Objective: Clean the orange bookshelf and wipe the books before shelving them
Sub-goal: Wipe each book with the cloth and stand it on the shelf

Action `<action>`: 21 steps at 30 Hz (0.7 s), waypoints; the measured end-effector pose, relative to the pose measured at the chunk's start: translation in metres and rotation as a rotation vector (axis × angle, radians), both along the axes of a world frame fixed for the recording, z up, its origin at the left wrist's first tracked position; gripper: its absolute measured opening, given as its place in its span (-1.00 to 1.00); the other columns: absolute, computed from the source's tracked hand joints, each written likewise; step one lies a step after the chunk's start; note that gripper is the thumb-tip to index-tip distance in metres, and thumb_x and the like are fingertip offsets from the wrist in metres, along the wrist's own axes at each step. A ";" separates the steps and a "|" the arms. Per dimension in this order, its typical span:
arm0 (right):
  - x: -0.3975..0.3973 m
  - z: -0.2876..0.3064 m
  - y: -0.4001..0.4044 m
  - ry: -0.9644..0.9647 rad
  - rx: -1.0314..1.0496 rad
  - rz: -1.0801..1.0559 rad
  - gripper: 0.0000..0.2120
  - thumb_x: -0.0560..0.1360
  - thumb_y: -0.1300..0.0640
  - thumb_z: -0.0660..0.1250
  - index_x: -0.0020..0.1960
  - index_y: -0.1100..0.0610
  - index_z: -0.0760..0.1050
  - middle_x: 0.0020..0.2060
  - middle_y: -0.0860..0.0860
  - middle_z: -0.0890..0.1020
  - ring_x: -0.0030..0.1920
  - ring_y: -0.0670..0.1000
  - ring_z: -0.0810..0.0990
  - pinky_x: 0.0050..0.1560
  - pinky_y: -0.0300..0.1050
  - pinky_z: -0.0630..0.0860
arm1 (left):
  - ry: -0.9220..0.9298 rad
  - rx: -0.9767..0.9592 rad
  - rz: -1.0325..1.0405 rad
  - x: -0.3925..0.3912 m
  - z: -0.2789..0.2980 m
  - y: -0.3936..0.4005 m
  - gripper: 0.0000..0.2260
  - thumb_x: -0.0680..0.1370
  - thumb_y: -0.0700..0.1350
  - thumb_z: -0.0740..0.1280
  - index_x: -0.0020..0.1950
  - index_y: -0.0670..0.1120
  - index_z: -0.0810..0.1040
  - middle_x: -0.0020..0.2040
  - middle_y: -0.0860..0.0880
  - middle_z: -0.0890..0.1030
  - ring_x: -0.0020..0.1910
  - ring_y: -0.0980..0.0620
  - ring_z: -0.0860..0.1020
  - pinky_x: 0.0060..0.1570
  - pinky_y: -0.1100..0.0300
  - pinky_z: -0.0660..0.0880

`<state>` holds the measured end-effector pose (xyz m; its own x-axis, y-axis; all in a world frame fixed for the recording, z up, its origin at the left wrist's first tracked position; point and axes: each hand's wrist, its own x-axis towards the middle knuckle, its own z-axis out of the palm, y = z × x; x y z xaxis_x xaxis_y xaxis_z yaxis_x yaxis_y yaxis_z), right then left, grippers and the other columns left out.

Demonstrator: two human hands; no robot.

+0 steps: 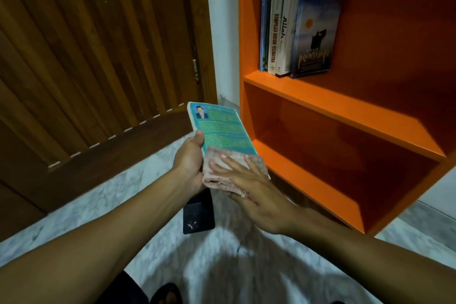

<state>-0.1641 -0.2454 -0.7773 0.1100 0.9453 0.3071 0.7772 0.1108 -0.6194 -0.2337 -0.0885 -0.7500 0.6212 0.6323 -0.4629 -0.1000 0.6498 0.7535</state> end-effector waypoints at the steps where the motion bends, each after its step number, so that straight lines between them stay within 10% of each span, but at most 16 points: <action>1: -0.002 0.001 -0.001 0.021 -0.014 0.034 -0.57 0.65 0.12 0.17 0.51 -0.05 0.29 0.51 -0.21 0.22 0.53 -0.34 -0.01 0.54 -0.20 -0.27 | -0.005 0.001 0.026 -0.003 0.000 0.005 -0.67 0.68 0.07 0.14 0.30 -0.10 0.49 0.17 -0.24 0.65 0.09 -0.27 0.66 -0.03 -0.21 0.61; 5: -0.007 0.003 -0.004 0.085 -0.023 0.060 -0.68 0.64 0.08 0.19 0.39 -0.03 0.44 0.37 -0.24 0.41 0.38 -0.41 0.24 0.50 -0.28 0.08 | 0.015 0.103 0.118 -0.012 0.006 0.019 -0.75 0.68 0.05 0.16 0.19 -0.07 0.51 0.07 -0.18 0.69 0.05 -0.25 0.66 0.04 -0.29 0.57; 10: 0.006 -0.008 -0.007 0.222 -0.200 -0.094 -0.73 0.67 0.12 0.18 -0.11 -0.22 0.40 -0.27 -0.37 0.55 -0.17 -0.35 0.51 -0.16 -0.43 0.34 | 0.070 0.231 0.184 -0.021 0.011 0.034 -0.70 0.68 0.05 0.17 0.29 -0.09 0.49 0.08 -0.15 0.70 0.03 -0.22 0.69 0.10 -0.35 0.54; 14: 0.023 -0.019 -0.009 0.827 -0.257 -0.475 -0.71 0.70 0.18 0.07 -0.11 0.01 0.47 -0.54 -0.15 0.57 -0.47 -0.17 0.53 -0.41 -0.31 0.43 | 0.051 0.210 0.127 -0.025 0.012 0.038 -0.71 0.68 0.05 0.16 0.25 -0.06 0.54 0.08 -0.13 0.71 0.05 -0.21 0.68 0.13 -0.30 0.54; 18: 0.047 -0.017 0.008 1.432 -0.200 -0.499 -0.64 0.63 -0.09 0.20 0.30 0.10 0.49 0.13 0.08 0.68 0.01 0.12 0.69 0.11 0.10 0.56 | 0.040 0.211 0.023 -0.021 0.009 0.024 -0.70 0.69 0.04 0.14 0.26 -0.06 0.56 0.11 -0.15 0.70 0.07 -0.22 0.67 0.13 -0.24 0.56; 21: 0.051 -0.017 0.014 1.464 -0.121 -0.335 -0.36 0.45 -0.13 0.44 0.48 -0.14 0.33 0.39 -0.05 0.52 0.35 0.09 0.52 0.41 0.30 0.33 | 0.085 0.297 -0.024 -0.014 0.008 0.008 -0.68 0.70 0.02 0.12 0.27 -0.14 0.51 0.08 -0.17 0.70 0.04 -0.22 0.69 0.03 -0.20 0.61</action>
<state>-0.1134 -0.2318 -0.7939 0.4517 0.8257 -0.3380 -0.5401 -0.0484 -0.8402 -0.2481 -0.0806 -0.7418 0.6051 0.7331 -0.3105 -0.0159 0.4010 0.9159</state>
